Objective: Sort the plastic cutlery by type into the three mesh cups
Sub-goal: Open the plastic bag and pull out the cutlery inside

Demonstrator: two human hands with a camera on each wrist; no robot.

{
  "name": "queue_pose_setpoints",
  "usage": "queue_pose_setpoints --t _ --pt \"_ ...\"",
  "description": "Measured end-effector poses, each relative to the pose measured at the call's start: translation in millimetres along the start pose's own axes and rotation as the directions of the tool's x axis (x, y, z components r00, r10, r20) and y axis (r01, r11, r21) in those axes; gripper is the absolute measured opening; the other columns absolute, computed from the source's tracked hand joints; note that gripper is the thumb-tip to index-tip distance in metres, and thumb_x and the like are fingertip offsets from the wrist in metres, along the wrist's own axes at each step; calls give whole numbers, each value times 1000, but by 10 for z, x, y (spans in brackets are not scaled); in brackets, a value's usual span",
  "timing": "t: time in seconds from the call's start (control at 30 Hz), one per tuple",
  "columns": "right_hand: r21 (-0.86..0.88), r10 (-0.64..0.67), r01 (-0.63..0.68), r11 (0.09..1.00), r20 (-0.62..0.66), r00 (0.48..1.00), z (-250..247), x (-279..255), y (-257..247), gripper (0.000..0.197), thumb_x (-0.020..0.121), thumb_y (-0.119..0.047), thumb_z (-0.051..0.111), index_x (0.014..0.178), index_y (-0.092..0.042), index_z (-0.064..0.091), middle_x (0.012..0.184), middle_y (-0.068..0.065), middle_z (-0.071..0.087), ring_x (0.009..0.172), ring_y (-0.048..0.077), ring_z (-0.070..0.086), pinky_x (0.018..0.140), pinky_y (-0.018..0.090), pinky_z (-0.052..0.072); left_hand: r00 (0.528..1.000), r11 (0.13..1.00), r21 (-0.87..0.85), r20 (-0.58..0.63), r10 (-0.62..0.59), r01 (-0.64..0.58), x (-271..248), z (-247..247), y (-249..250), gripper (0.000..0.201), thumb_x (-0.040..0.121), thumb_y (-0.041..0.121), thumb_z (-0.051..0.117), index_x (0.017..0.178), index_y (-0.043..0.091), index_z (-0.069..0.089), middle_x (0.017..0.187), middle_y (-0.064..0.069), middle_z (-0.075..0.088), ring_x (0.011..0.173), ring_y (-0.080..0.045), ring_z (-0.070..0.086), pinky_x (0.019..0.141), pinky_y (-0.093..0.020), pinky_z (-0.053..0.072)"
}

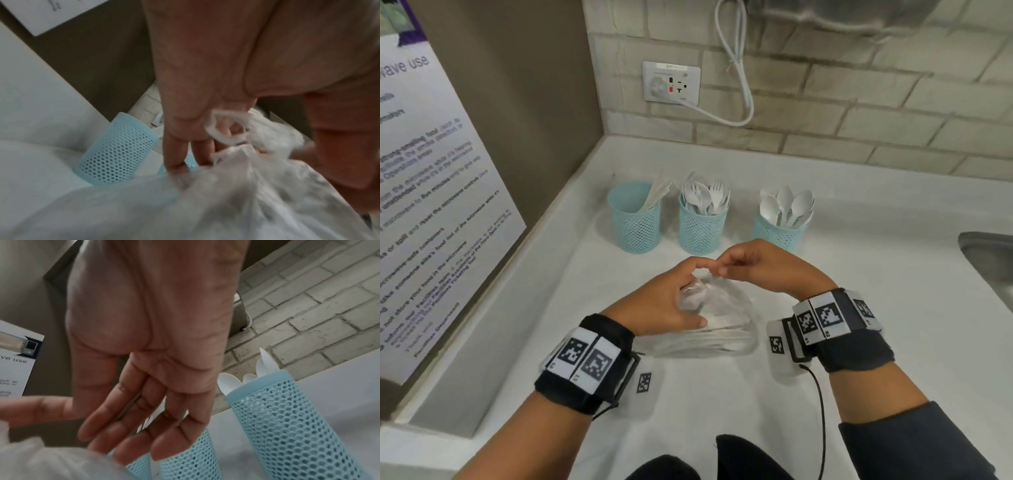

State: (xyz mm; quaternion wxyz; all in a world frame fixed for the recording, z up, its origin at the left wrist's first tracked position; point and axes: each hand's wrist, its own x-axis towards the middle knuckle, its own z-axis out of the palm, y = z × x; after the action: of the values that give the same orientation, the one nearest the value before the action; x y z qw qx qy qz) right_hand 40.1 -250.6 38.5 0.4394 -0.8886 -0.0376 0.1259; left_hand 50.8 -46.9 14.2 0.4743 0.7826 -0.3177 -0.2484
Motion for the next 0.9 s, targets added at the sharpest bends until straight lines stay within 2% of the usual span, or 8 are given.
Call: queue_pose_setpoints --t 0.13,0.23,0.33,0.43,0.63,0.7,0.8,0.9 --pt "85 25 -29 996 50 998 12 -46 -91 14 85 -28 66 94 -20 73 86 -8 72 82 1 62 77 15 45 993 964 -236 26 -119 122 -50 -113 46 64 65 15 57 124 34 42 94 -1 63 90 -13 56 80 -15 42" --pt "27 -6 4 1000 75 997 51 -57 -188 12 83 -29 69 91 -22 73 83 -8 71 79 -1 62 77 11 45 980 896 -408 -17 -198 174 -42 -131 25 54 63 24 47 116 34 50 95 -8 61 85 -14 56 81 -27 37" --pt "-75 -20 27 997 88 996 137 -27 -261 14 76 -35 74 86 -25 72 73 -7 61 67 2 53 69 14 40 976 873 -465 -72 -206 150 3 -113 1 46 73 31 36 117 35 50 89 -8 65 84 -13 61 83 -32 37" --pt "-187 -20 37 982 90 996 225 33 -318 20 71 -35 79 82 -23 66 72 -6 56 66 6 50 66 20 40 973 832 -540 -96 -211 127 53 -100 4 47 72 33 35 116 34 48 79 -10 54 81 -14 57 89 -34 37" --pt "-375 -71 86 923 55 996 277 103 -339 13 78 -23 74 75 -20 61 64 -13 52 64 6 50 58 12 36 970 852 -499 -80 -228 159 92 -92 23 59 63 19 42 121 31 45 89 -16 50 88 -21 51 83 -27 37" --pt "-310 -43 62 949 70 997 235 93 -307 15 79 -25 73 71 -22 61 62 -13 52 58 0 47 53 6 34 977 897 -415 -72 -201 154 87 -73 22 61 63 14 50 122 30 46 88 -17 60 85 -20 56 80 -26 41" --pt "-113 -26 34 993 71 997 168 68 -243 15 79 -24 74 67 -23 64 57 -11 55 51 -2 48 55 8 38 990 948 -302 -63 -128 103 82 -22 1 57 78 -4 62 125 23 46 107 -21 67 96 -28 63 90 -37 47" --pt "60 -43 42 997 19 999 148 62 -171 12 80 -22 72 69 -20 68 54 -10 58 54 2 52 56 14 43 985 961 -272 -151 -90 46 107 25 -14 56 78 -9 65 124 17 47 92 -20 67 84 -22 61 86 -30 47"
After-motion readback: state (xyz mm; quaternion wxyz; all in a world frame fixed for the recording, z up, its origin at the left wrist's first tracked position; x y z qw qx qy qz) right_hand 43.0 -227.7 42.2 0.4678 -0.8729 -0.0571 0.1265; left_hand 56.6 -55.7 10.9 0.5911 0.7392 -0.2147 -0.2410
